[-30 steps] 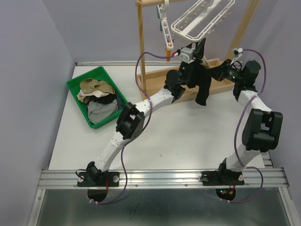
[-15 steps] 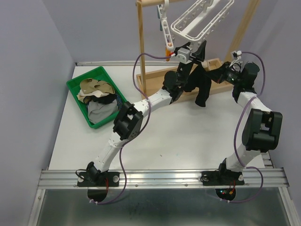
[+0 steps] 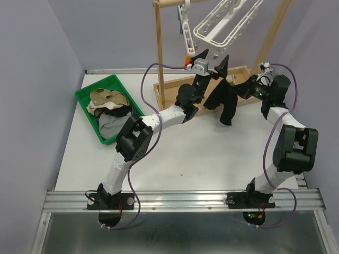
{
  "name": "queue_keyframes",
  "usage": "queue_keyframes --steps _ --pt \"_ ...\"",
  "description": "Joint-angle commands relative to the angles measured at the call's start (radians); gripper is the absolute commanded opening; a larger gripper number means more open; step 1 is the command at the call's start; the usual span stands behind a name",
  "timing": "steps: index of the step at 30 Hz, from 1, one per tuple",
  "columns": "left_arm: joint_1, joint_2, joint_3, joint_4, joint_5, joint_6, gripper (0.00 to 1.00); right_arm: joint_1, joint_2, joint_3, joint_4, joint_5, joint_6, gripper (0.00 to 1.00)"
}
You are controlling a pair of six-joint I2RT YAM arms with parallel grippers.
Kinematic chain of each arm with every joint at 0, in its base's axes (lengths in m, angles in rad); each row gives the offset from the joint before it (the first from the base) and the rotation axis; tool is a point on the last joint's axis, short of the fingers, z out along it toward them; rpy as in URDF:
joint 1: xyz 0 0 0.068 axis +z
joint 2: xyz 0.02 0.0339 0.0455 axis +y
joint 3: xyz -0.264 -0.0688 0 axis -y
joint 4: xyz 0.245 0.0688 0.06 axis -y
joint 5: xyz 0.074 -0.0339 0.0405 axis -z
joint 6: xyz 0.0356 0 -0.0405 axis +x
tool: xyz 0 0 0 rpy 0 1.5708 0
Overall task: Remove the underwear clipped to the hanger
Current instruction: Remove the underwear from the hanger.
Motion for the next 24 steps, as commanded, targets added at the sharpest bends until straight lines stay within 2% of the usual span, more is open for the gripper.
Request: queue_keyframes --steps 1,12,24 --pt "-0.01 -0.136 -0.101 0.155 -0.032 0.012 0.98 0.005 -0.051 -0.029 -0.004 -0.003 -0.052 0.11" --pt "-0.032 -0.281 -0.39 0.203 -0.005 0.006 0.99 0.008 -0.071 -0.056 -0.062 -0.024 -0.112 0.11" --pt "-0.086 -0.568 -0.833 0.152 0.13 -0.057 0.99 0.062 -0.12 -0.11 -0.167 -0.145 -0.262 0.11"
